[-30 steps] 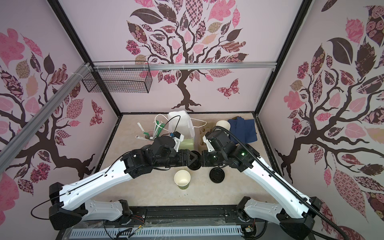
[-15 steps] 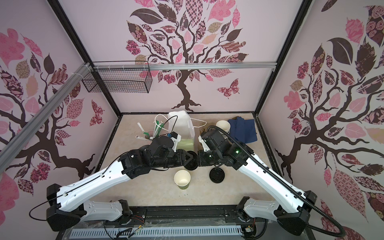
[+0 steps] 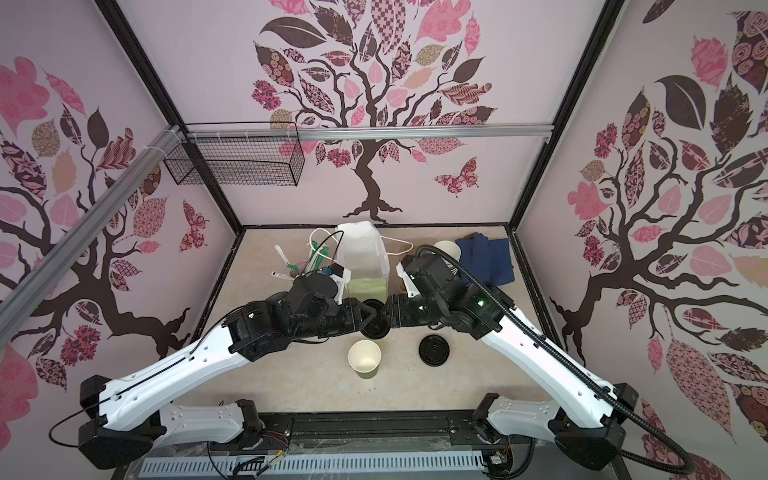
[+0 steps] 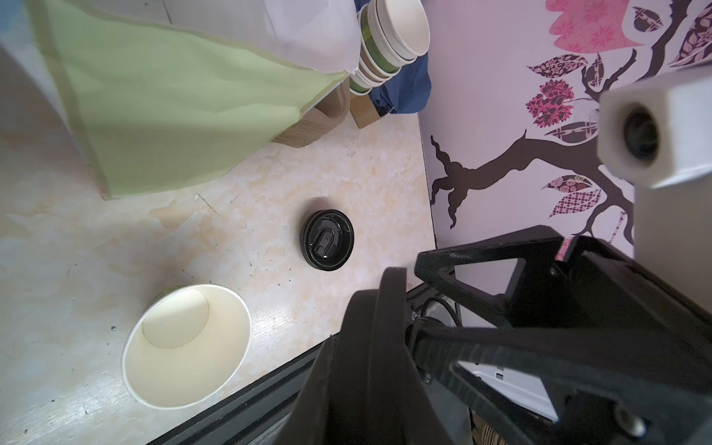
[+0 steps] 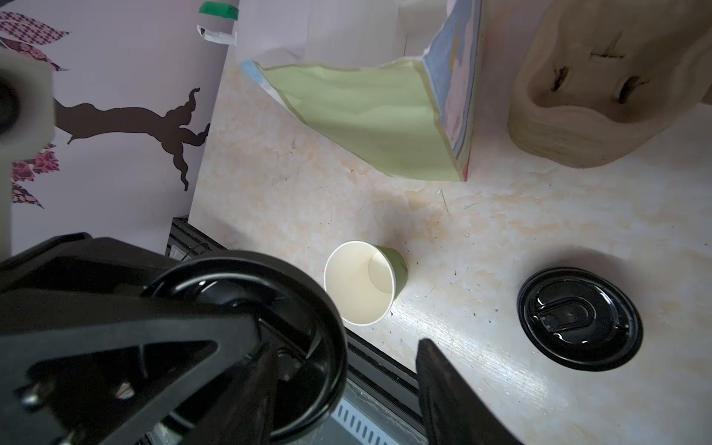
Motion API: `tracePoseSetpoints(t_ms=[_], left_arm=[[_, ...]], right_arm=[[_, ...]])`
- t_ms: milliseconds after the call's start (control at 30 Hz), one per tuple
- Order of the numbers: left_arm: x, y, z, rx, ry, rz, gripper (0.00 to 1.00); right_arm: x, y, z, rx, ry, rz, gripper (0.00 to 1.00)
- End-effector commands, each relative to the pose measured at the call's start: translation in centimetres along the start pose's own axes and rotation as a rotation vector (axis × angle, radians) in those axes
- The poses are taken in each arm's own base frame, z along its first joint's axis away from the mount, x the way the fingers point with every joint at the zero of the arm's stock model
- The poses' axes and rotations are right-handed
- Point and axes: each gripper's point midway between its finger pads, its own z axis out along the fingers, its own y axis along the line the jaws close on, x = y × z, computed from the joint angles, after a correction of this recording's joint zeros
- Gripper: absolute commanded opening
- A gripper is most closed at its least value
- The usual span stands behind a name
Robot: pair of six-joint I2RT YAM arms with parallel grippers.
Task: Pack the takeout coffee
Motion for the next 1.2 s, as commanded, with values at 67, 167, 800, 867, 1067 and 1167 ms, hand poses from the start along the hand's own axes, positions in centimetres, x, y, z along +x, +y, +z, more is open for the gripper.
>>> tracePoseSetpoints(t_ms=[67, 167, 800, 867, 1067, 1167], left_arm=[[0.6, 3.4, -2.0, -0.084, -0.017, -0.104, 0.16], [1.5, 6.1, -3.5, -0.155, -0.011, -0.238, 0.16], [7.0, 14.2, -7.2, -0.245, 0.014, -0.923, 0.17], [7.3, 14.2, -6.9, -0.227, 0.025, -0.965, 0.17], [8.1, 14.6, -6.5, -0.23, 0.045, -1.036, 0.17], [8.2, 14.4, -6.3, -0.221, 0.054, -1.057, 0.17]], right_arm=[[-0.9, 2.4, -3.9, -0.114, -0.136, -0.142, 0.62], [0.2, 6.0, -4.4, -0.142, -0.237, -0.387, 0.62], [11.1, 13.9, 3.5, -0.463, -0.643, -1.352, 0.64], [11.1, 13.8, 4.4, -0.423, -0.675, -1.358, 0.66], [11.8, 14.3, 6.9, -0.399, -0.64, -1.377, 0.69], [12.4, 14.3, 8.2, -0.384, -0.62, -1.382, 0.67]])
